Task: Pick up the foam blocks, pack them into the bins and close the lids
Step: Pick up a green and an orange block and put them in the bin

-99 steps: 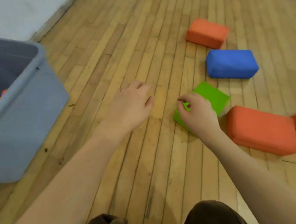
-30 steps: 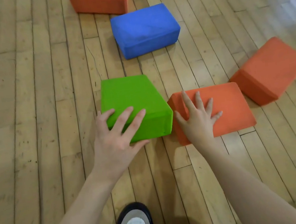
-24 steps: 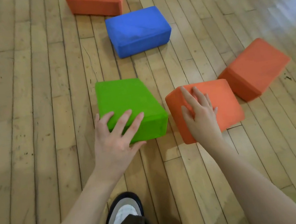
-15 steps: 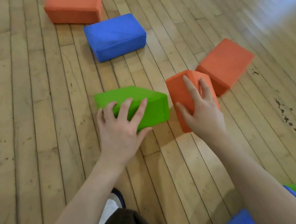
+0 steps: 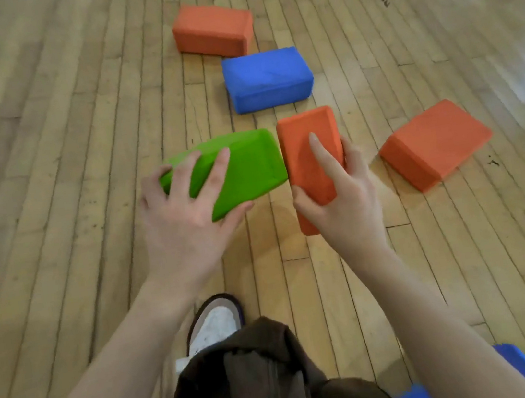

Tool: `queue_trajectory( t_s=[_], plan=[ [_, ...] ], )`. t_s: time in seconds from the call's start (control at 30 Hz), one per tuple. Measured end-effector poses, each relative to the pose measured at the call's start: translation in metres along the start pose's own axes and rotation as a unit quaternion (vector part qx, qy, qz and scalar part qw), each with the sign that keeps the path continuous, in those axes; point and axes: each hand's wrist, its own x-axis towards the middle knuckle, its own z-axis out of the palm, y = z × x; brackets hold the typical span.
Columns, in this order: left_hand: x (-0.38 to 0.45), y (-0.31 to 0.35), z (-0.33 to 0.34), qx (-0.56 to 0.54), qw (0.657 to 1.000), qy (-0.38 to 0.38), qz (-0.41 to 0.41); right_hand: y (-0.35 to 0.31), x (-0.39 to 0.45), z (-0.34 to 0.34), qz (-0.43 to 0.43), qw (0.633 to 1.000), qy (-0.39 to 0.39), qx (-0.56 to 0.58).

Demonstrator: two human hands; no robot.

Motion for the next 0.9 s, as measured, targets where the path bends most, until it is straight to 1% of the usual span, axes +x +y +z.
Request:
queue_trajectory(
  t_s=[0.07,0.17,0.27,0.4,0.47,0.57,0.67,0.73,0.8,0.9],
  plan=[
    [-0.01,-0.024,-0.035,0.022,0.999,0.011,-0.024,-0.038,-0.003,0.006,-0.022,0.999,-0.002,0.047],
    [-0.025,-0.061,-0.087,0.059,0.995,0.034,-0.071,-0.098,-0.003,0.017,-0.056,0.992,-0.035,0.108],
    [-0.034,-0.097,-0.132,0.113,0.986,0.069,-0.104,-0.16,0.003,0.03,-0.081,0.984,-0.053,0.15],
    [-0.047,-0.145,-0.182,0.155,0.97,0.116,-0.149,-0.233,0.009,0.053,-0.115,0.969,-0.085,0.2],
    [-0.06,-0.171,-0.207,0.172,0.963,0.128,-0.165,-0.268,0.006,0.065,-0.146,0.96,-0.109,0.212],
    [-0.084,-0.215,-0.246,0.218,0.946,0.142,-0.192,-0.33,-0.002,0.086,-0.202,0.938,-0.136,0.246],
    [-0.109,-0.263,-0.283,0.256,0.921,0.167,-0.242,-0.399,-0.01,0.114,-0.244,0.907,-0.17,0.3],
    [-0.128,-0.296,-0.301,0.279,0.906,0.174,-0.268,-0.441,-0.014,0.136,-0.279,0.886,-0.179,0.323],
    [-0.151,-0.327,-0.311,0.304,0.894,0.162,-0.286,-0.478,-0.021,0.161,-0.308,0.866,-0.201,0.337],
    [-0.185,-0.371,-0.317,0.327,0.88,0.142,-0.313,-0.522,-0.032,0.203,-0.364,0.837,-0.213,0.349]
  ],
)
